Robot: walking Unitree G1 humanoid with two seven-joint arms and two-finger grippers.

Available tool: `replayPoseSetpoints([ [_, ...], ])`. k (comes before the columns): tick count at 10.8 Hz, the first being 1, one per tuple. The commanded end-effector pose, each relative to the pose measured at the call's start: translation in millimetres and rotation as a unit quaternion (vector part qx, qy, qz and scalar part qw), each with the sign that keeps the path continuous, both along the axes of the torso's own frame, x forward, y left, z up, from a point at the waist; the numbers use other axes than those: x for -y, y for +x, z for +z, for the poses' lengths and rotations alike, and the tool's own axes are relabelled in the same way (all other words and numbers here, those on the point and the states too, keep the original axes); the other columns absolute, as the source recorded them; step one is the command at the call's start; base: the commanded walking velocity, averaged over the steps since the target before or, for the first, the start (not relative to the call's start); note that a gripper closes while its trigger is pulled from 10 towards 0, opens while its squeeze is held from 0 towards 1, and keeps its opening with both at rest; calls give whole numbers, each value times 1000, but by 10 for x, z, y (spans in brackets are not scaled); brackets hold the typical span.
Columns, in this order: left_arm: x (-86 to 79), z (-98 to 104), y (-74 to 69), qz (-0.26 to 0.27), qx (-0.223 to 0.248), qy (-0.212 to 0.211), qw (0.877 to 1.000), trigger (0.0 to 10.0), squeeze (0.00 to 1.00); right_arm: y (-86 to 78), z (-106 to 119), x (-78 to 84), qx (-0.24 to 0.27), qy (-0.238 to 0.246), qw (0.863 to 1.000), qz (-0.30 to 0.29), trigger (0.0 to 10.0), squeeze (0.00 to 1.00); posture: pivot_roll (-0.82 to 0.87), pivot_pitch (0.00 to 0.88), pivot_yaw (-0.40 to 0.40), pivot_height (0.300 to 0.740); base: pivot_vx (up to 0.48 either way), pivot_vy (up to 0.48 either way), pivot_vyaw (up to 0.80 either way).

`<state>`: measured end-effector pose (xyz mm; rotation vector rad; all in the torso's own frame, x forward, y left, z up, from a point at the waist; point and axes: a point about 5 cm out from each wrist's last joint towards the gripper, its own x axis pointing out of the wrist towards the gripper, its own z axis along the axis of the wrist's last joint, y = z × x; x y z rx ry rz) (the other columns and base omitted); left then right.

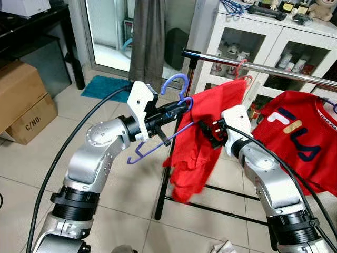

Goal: Hang hanger

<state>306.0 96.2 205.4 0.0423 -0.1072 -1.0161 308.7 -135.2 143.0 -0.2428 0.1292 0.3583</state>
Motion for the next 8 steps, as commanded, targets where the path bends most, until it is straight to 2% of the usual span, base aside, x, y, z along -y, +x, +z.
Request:
replayPoseSetpoints([
  [1, 36, 95, -45, -16, 18, -12, 1000, 0, 0, 31, 67, 41, 12, 6, 1000, -2, 0, 0, 148, 0, -107, 740, 0, 0, 0],
  [8, 2, 66, -36, -12, 20, -4, 1000, 0, 0, 41, 68, 30, 17, 19, 1000, 18, 0, 0, 150, 0, -114, 740, 0, 0, 0],
])
